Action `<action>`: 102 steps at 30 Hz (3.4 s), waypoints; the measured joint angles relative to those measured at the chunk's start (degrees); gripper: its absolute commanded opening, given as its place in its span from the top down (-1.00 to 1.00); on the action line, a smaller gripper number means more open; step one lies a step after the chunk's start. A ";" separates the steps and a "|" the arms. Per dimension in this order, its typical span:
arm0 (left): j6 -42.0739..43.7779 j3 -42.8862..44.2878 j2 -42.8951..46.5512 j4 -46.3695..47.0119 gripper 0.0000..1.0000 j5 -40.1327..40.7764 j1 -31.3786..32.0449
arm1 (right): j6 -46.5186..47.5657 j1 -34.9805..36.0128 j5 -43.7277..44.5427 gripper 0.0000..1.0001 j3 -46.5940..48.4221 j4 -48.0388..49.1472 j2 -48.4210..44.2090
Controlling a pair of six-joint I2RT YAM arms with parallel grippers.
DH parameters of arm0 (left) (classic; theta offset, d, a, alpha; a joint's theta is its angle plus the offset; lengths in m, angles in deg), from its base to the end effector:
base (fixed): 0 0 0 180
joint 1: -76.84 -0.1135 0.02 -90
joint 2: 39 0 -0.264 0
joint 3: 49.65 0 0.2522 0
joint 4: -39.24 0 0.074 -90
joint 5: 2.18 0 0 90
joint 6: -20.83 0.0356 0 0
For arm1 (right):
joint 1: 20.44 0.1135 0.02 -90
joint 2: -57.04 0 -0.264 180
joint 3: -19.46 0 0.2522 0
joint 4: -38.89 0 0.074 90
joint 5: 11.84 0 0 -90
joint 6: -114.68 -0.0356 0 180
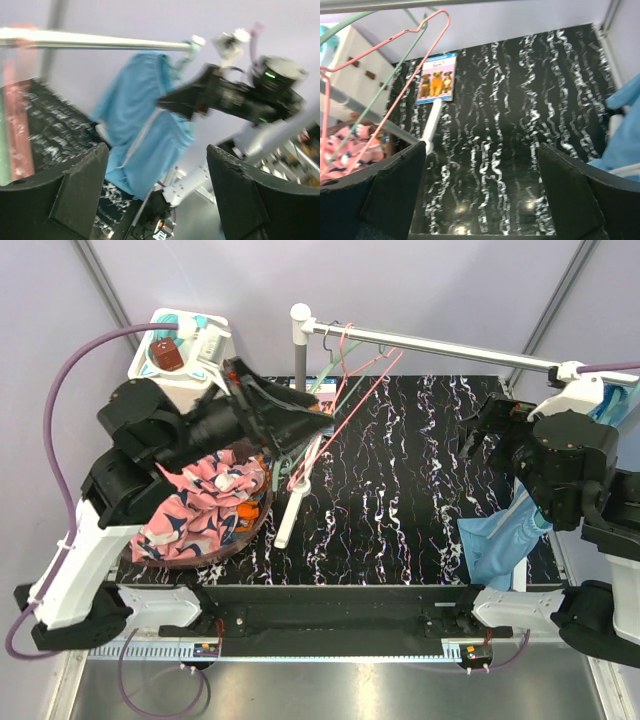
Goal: Remove the shorts from the hanger
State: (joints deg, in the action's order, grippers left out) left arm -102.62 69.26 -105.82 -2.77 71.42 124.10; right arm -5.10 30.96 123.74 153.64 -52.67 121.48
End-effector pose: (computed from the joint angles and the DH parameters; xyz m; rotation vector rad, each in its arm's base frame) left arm 0.1131 -0.1372 0.5741 0.4437 1.4823 -1.3458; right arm 0.0731 0.0508 0.5515 0.1623 1.8321 0.2146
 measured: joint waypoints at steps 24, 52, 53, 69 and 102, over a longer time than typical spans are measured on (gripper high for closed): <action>26.36 20.33 -40.54 3.85 -0.95 30.51 36.72 | 6.08 0.00 11.82 -1.00 21.44 -0.13 -1.84; 22.29 25.09 -54.21 17.35 -0.90 29.38 38.21 | 5.05 0.00 6.47 -1.00 23.30 -0.11 -2.05; 22.53 25.20 -54.80 17.62 -0.90 29.64 38.18 | 4.87 0.00 6.16 -0.99 23.43 -0.09 -2.03; 27.06 27.82 -59.76 23.58 -0.32 33.73 37.92 | 3.37 0.00 4.35 -1.00 25.55 -0.13 -1.86; 28.48 30.64 -55.74 14.43 1.00 34.42 34.82 | 4.02 0.00 3.17 -1.00 27.21 -0.09 -0.74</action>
State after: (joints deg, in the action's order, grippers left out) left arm -74.14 99.90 -161.56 11.66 105.85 158.92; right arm -1.08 30.96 126.91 180.85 -52.76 120.74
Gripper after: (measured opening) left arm 0.221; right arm 0.994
